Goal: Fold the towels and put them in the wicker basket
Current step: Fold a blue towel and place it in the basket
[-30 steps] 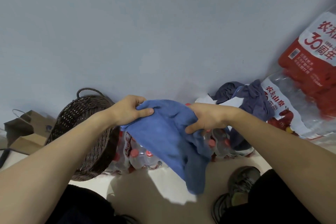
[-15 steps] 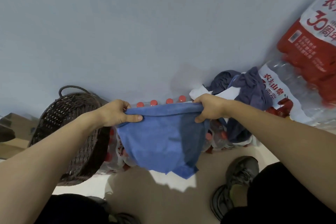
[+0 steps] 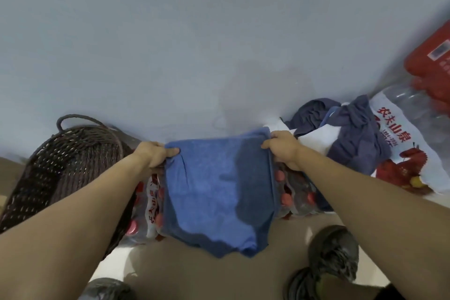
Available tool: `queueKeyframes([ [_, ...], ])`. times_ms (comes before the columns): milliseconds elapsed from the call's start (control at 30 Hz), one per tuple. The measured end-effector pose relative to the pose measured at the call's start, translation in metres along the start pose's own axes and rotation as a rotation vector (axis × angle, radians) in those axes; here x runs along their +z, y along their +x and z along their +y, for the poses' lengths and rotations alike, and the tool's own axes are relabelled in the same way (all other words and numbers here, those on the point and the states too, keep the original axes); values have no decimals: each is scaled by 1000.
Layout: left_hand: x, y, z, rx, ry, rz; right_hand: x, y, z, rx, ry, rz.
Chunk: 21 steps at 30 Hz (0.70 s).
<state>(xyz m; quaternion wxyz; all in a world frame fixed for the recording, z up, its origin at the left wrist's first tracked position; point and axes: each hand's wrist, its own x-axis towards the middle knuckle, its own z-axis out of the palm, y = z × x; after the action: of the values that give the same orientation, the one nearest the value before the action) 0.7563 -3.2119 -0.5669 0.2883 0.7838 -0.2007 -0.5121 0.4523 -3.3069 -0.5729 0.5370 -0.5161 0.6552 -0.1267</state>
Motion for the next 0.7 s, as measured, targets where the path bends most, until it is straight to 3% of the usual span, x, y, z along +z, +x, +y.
queueKeyframes([
  [100, 10, 16, -12, -68, -282, 123, 21, 17, 8, -21, -4, 159],
  [233, 16, 34, -23, 152, -21, 339, 36, 27, 21, -184, -274, 313],
  [467, 19, 53, -33, 523, 389, 438, 32, 45, 31, -271, -425, 442],
  [567, 18, 59, -40, 582, 608, 536, 32, 51, 33, -283, -471, 473],
  [700, 13, 61, -45, 496, 573, 551, 35, 52, 33, -275, -520, 540],
])
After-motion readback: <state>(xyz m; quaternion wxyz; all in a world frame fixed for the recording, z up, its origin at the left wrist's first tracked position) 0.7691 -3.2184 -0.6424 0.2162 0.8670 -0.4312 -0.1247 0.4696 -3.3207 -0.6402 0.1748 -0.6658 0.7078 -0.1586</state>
